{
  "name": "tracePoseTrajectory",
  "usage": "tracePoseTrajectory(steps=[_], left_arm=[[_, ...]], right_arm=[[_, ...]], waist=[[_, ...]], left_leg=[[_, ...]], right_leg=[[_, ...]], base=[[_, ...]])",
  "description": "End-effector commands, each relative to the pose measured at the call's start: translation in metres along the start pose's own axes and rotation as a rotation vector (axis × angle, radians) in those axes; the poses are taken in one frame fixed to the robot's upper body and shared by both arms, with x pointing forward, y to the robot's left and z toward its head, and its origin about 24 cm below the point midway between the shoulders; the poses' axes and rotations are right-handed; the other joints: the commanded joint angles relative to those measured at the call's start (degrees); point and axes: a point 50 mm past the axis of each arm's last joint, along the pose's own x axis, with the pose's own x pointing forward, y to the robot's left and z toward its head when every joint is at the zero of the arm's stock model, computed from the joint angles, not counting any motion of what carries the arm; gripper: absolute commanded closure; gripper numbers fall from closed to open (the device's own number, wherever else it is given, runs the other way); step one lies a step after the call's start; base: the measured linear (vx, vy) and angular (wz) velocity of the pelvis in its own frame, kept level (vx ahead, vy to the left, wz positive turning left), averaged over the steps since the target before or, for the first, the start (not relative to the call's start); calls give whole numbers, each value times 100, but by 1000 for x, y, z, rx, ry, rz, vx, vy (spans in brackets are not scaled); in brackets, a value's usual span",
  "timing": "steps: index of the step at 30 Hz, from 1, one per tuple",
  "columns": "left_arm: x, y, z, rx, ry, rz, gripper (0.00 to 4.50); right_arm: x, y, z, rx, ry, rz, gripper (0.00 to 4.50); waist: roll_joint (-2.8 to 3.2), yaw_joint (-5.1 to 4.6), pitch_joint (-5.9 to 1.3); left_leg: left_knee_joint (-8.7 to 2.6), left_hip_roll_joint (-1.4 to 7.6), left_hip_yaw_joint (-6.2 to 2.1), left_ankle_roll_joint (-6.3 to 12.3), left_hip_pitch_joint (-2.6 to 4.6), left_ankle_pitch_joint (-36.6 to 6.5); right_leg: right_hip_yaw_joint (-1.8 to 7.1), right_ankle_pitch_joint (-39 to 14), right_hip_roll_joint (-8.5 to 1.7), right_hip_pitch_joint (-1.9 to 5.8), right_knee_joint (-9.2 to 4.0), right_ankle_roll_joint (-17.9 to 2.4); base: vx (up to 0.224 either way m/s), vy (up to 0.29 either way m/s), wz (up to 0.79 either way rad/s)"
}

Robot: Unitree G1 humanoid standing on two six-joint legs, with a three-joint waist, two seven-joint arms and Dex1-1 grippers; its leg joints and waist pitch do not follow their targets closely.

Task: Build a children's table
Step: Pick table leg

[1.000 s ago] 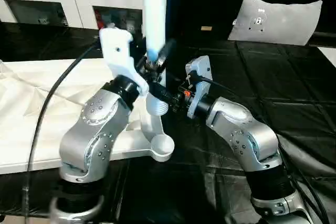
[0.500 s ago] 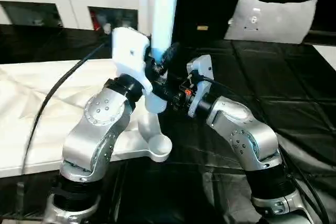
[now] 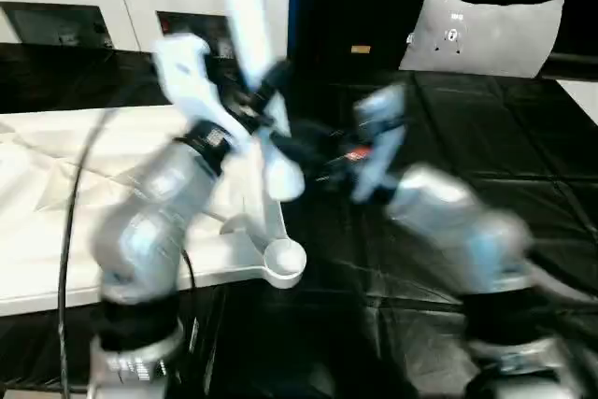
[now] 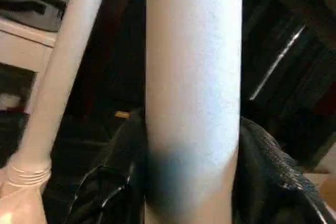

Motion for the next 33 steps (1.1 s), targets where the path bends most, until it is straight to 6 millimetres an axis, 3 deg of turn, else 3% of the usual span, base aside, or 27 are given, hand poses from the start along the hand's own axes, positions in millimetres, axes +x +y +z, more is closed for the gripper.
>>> tracePoseTrajectory(steps=[1, 5, 15, 20, 28, 29, 30, 33], left_arm=[[2, -4, 11, -46, -3, -95, 264], [1, -5, 22, -106, 12, -216, 264], [-2, -15, 31, -141, 64, -412, 264], [-4, -19, 34, -175, 68, -476, 264], [-5, -18, 34, -175, 87, -475, 264], [-4, -19, 33, -134, 104, -473, 264], [-4, -20, 32, -86, 123, -471, 264], [-4, -25, 25, 44, 188, -479, 264]], right_arm=[[-8, 0, 12, 19, -29, 25, 115], [-18, -8, 21, 13, -19, -14, 80], [-26, -7, 32, 95, -21, 31, 5], [-27, -5, 33, 115, -11, 56, 0], [-28, -1, 33, 106, 34, 69, 0], [-27, -1, 31, 79, 62, 60, 0], [-26, -1, 30, 50, 92, 51, 0], [-21, -3, 24, -31, 184, 14, 0]], waist=[[70, 35, -411], [68, 38, -404], [65, 60, -390], [67, 84, -389], [68, 126, -375], [65, 132, -377], [68, 152, -377], [66, 141, -370]], left_leg=[[-373, 281, -145, -283, 203, -945], [-387, 280, -135, -401, 200, -949], [-406, 279, -129, -430, 211, -1043], [-407, 279, -128, -469, 207, -1054], [-428, 291, -132, -556, 221, -1167], [-431, 291, -131, -560, 221, -1165], [-443, 299, -142, -591, 222, -1152], [-459, 302, -144, -630, 221, -1193]], right_leg=[[233, 164, -442, 148, -428, -932], [222, 44, -431, 146, -434, -980], [227, -132, -435, 149, -451, -972], [228, -167, -446, 151, -453, -991], [237, -377, -446, 133, -484, -813], [239, -386, -444, 136, -482, -791], [243, -453, -434, 131, -489, -626], [247, -528, -450, 115, -492, -568]], base=[[0, 0, 0], [0, 0, 0], [0, 0, 0], [0, 0, 0], [0, 0, 0], [0, 0, 0], [0, 0, 0], [0, 0, 0]])
